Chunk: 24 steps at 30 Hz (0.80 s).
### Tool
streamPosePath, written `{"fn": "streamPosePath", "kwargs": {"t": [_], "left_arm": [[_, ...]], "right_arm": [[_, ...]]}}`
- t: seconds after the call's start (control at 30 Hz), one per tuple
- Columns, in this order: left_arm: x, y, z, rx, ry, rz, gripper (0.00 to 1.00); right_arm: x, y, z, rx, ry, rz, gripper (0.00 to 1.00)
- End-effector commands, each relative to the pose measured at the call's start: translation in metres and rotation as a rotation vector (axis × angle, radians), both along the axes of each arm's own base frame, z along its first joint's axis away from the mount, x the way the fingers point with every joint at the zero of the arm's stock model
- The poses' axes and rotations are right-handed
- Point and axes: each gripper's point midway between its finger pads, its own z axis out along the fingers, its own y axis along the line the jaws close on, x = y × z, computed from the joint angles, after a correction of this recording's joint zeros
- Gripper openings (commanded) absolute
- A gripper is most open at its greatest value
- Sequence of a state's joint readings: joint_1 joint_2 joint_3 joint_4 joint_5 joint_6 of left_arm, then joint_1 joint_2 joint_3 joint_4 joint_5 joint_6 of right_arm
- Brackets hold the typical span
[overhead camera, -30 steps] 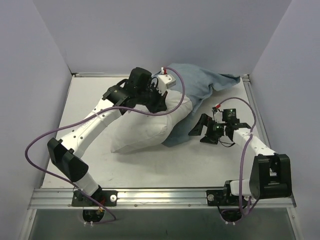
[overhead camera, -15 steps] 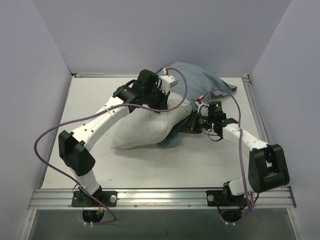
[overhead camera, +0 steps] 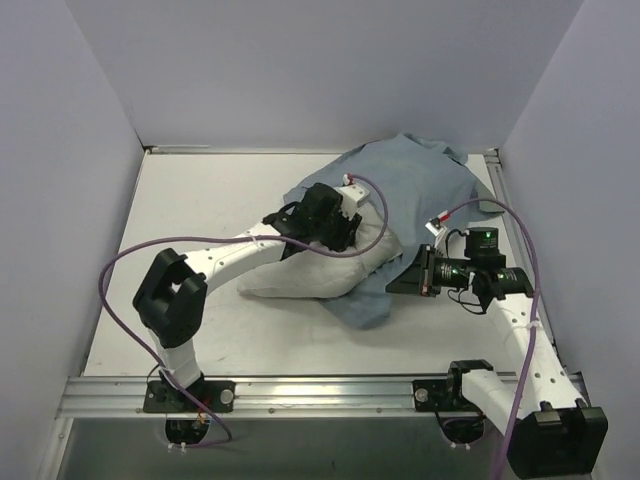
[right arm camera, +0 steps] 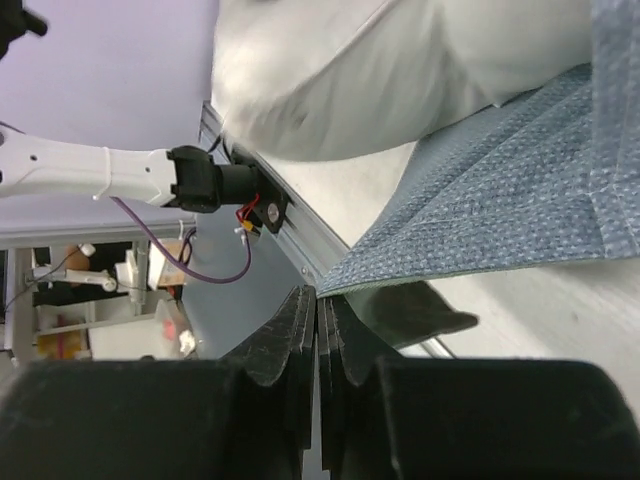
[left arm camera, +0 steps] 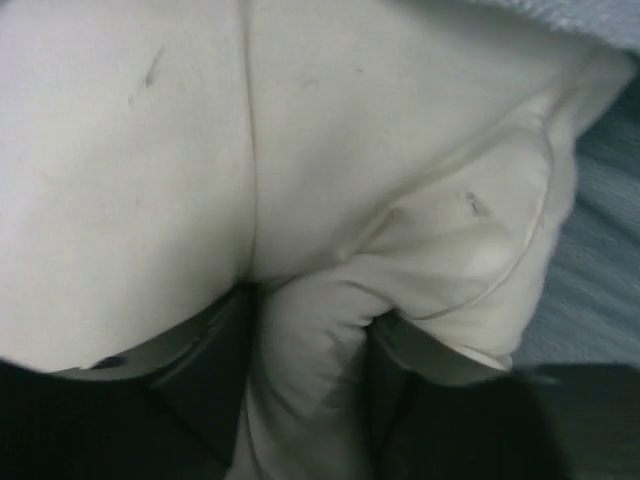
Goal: Put the pillow into the pillowcase
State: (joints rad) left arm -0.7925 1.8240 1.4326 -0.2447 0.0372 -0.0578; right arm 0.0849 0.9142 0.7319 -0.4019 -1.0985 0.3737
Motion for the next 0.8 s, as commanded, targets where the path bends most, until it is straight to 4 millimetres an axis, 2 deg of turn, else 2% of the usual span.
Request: {"fn": "streamPosePath", "kwargs": {"t": [0.0,0.03,0.1,0.13,0.17,0.2,0.23,0.3,0.33,0.43,0.47,0.5,0.53,0.57,0.6,0.63,0.67,0.7,0.73,0.77], "left_arm": [[-0.031,0.014,0.002,-0.069,0.069,-0.105,0.56],[-0.046,0.018,0.027,-0.099,0.06,-0.153,0.61],[-0.07,0.019,0.057,-0.148,0.06,-0.308,0.66],[-0.082,0.033,0.069,-0.132,0.07,-0.324,0.66],[-0.084,0.042,0.076,-0.117,0.052,-0.328,0.66],[-0.073,0.061,0.081,-0.108,0.039,-0.293,0.68],[-0.078,0.075,0.09,-0.102,0.025,-0.297,0.69],[-0.056,0.107,0.089,-0.041,-0.047,-0.24,0.72],[-0.051,0.117,0.088,-0.006,-0.076,-0.229,0.72],[-0.038,0.132,0.078,0.072,-0.124,-0.282,0.73],[-0.041,0.13,0.077,0.058,-0.111,-0.312,0.73],[-0.042,0.13,0.075,0.04,-0.087,-0.318,0.74],[-0.046,0.128,0.074,0.016,-0.064,-0.329,0.75],[-0.053,0.123,0.072,-0.022,-0.019,-0.325,0.8],[-0.053,0.118,0.073,-0.05,0.003,-0.31,0.82],[-0.058,0.114,0.067,-0.07,0.047,-0.288,0.83],[-0.059,0.112,0.062,-0.093,0.107,-0.223,0.85],[-0.057,0.11,0.058,-0.1,0.122,-0.192,0.85],[-0.06,0.108,0.054,-0.112,0.145,-0.175,0.86],[-0.065,0.107,0.046,-0.115,0.179,-0.155,0.86]], "right_arm": [[-0.03,0.002,0.031,0.101,0.005,0.139,0.0],[-0.032,-0.003,0.027,0.08,0.045,0.125,0.0],[-0.023,-0.014,0.009,-0.015,0.033,0.11,0.0],[-0.021,-0.023,0.005,-0.053,0.064,0.077,0.0],[-0.017,-0.03,-0.001,-0.087,0.046,0.072,0.0],[-0.015,-0.035,-0.006,-0.107,0.089,0.049,0.0],[-0.015,-0.038,-0.01,-0.114,0.119,0.035,0.0],[-0.008,-0.05,-0.015,-0.164,0.155,-0.029,0.0],[-0.006,-0.052,-0.015,-0.169,0.163,-0.043,0.0],[0.001,-0.054,0.0,-0.19,0.166,-0.036,0.43],[0.011,-0.055,0.017,-0.2,0.112,-0.023,0.53],[0.012,-0.057,0.03,-0.22,0.071,-0.002,0.54],[0.021,-0.061,0.039,-0.252,0.017,-0.017,0.54],[0.039,-0.069,0.054,-0.323,-0.069,-0.073,0.55],[0.067,-0.076,0.065,-0.381,-0.191,-0.133,0.55],[0.076,-0.062,0.072,-0.421,-0.261,-0.113,0.57],[0.096,-0.071,0.067,-0.561,-0.312,-0.156,0.6],[0.111,-0.062,0.079,-0.615,-0.409,-0.132,0.61],[0.115,-0.044,0.077,-0.66,-0.475,-0.052,0.61],[0.13,-0.043,0.063,-0.745,-0.479,-0.035,0.63]]}}
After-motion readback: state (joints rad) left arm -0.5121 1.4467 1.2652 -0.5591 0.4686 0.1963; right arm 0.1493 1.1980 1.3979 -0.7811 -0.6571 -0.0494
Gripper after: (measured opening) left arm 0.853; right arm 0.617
